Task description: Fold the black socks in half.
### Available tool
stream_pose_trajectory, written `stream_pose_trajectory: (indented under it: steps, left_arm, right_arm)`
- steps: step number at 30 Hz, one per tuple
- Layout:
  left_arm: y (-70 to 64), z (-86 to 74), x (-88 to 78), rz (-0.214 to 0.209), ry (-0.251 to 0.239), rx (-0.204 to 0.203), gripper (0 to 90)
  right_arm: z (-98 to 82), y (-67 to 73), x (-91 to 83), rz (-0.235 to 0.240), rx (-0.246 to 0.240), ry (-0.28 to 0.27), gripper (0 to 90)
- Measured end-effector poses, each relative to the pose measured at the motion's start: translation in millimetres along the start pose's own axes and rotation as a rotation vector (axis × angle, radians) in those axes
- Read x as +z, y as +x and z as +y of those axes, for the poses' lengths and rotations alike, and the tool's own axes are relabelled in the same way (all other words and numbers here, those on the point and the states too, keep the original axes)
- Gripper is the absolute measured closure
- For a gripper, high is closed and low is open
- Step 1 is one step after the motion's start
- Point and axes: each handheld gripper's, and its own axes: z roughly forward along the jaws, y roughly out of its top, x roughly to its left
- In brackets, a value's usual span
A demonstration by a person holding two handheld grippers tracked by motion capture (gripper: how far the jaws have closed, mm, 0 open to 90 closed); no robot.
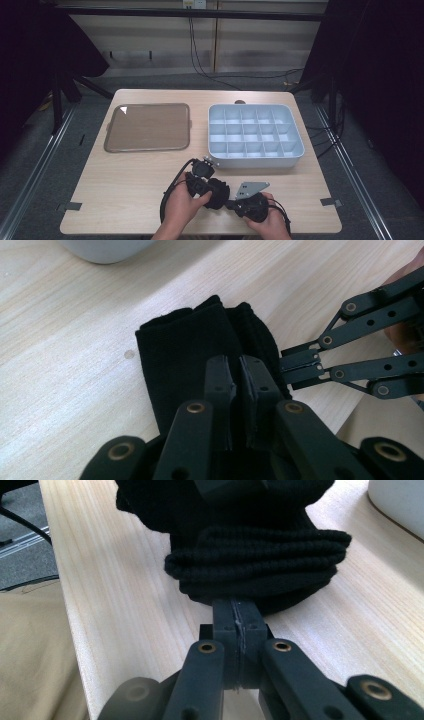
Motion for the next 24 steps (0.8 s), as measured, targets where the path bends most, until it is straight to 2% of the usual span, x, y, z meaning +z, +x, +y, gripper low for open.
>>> stream_pose_trajectory:
  steps: [10,12,13,15,18,21,24]
  left_arm:
    - [-5.5,4.0,-1.8,0.002,0.001,0.021,83.0]
    - [-6.1,4.5,-1.4,-0.001,0.002,0.021,82.8]
    - [-8.5,5.6,-0.5,-0.022,-0.003,0.023,82.5]
    - [-11.0,6.4,0.2,-0.021,-0.002,0.032,81.6]
    - [-14.3,9.3,6.3,-0.006,0.011,0.046,81.4]
    - [-10.9,9.4,12.7,-0.018,0.009,0.026,81.5]
    - [-12.6,9.4,15.1,-0.011,0.017,0.036,81.5]
  right_arm:
    - [0.0,-0.3,0.1,-0.001,-0.003,-0.003,89.8]
    - [0.1,-0.4,0.1,-0.001,-0.003,-0.002,89.9]
    - [0.2,-0.2,0.2,-0.001,-0.001,-0.003,89.9]
    - [0.2,-0.3,0.2,0.0,-0.001,-0.003,89.9]
    - [0.2,-0.4,0.2,0.002,0.0,-0.003,89.9]
    - [0.2,-0.1,0.3,-0.002,-0.002,-0.004,89.9]
    - [0.1,-0.1,0.1,0.001,0.004,-0.001,89.8]
